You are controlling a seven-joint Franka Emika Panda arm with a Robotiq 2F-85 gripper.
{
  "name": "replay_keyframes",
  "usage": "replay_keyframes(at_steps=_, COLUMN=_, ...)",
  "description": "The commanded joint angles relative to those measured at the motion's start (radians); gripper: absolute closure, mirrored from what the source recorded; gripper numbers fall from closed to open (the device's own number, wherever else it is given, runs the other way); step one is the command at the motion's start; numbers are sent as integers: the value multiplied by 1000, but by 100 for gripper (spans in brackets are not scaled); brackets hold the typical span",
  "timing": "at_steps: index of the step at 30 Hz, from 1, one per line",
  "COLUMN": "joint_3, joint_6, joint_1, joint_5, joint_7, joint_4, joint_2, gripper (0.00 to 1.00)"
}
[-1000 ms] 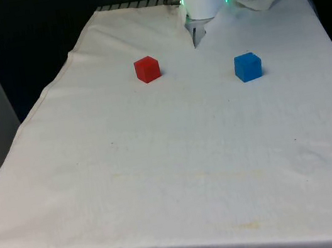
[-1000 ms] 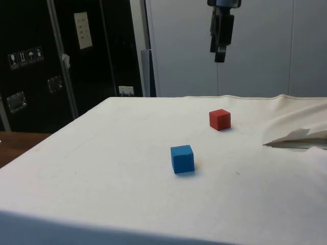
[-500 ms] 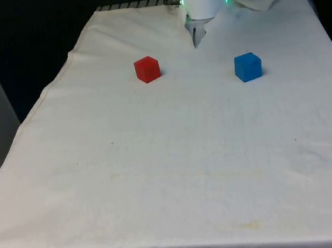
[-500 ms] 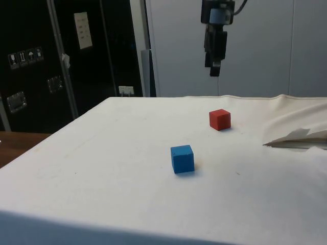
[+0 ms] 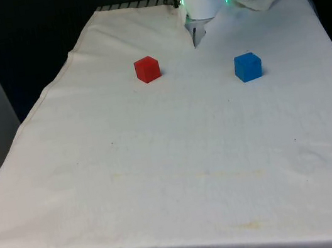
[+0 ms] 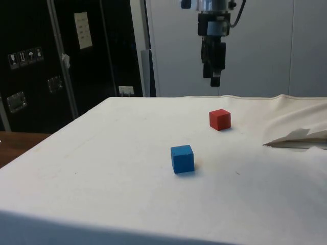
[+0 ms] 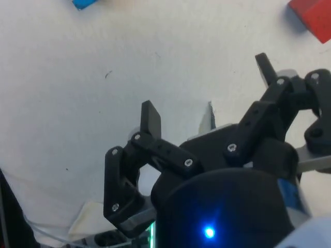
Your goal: Stack the two cubes.
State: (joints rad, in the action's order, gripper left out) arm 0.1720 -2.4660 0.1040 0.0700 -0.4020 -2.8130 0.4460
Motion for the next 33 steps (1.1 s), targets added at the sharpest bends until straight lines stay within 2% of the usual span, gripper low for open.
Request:
replay_keyframes(at_steps=1, joint_3=2, joint_6=0, joint_1=0, joint_5=0, joint_7=-8, joint_4=0, joint_2=-4, gripper=0)
replay_keyframes(at_steps=3, joint_3=13, joint_6=-10, joint_1=4, joint_5=-1, joint_7=-43, joint_4=2, joint_2=-32, gripper=0)
replay_keyframes(at_steps=8, joint_3=24, joint_6=-27, joint_1=4, joint_5=-5, joint_7=-92, joint_4=3, joint_2=-75, gripper=0)
replay_keyframes(at_steps=9, joint_3=19, joint_6=-15, joint_1=0, joint_5=0, joint_7=-80, joint_4=3, joint_2=-66, gripper=0)
replay_keyframes(at_steps=10, joint_3=27, joint_6=-29, joint_1=5, joint_5=-6, joint_7=-99, joint_4=4, joint_2=-83, gripper=0)
replay_keyframes(at_steps=17, joint_3=50, joint_6=-43, joint_1=2, joint_5=-7, joint_7=-155, joint_4=22, joint_2=-145, gripper=0)
replay_keyframes(at_steps=18, joint_3=47, joint_6=-37, joint_1=0, joint_5=-3, joint_7=-147, joint_4=21, joint_2=-141, gripper=0)
replay_keyframes(at_steps=27, joint_3=96, joint_6=-48, joint_1=-9, joint_5=4, joint_7=-218, joint_4=21, joint_2=-166, gripper=0)
replay_keyframes(at_steps=28, joint_3=97, joint_6=-37, joint_1=-5, joint_5=-3, joint_7=-220, joint_4=26, joint_2=-168, gripper=0)
replay_keyframes(at_steps=29, joint_3=99, joint_6=-48, joint_1=-10, joint_5=5, joint_7=-223, joint_4=18, joint_2=-165, gripper=0)
replay_keyframes(at_steps=33, joint_3=109, joint_6=-44, joint_1=-13, joint_5=6, joint_7=-237, joint_4=13, joint_2=-160, gripper=0)
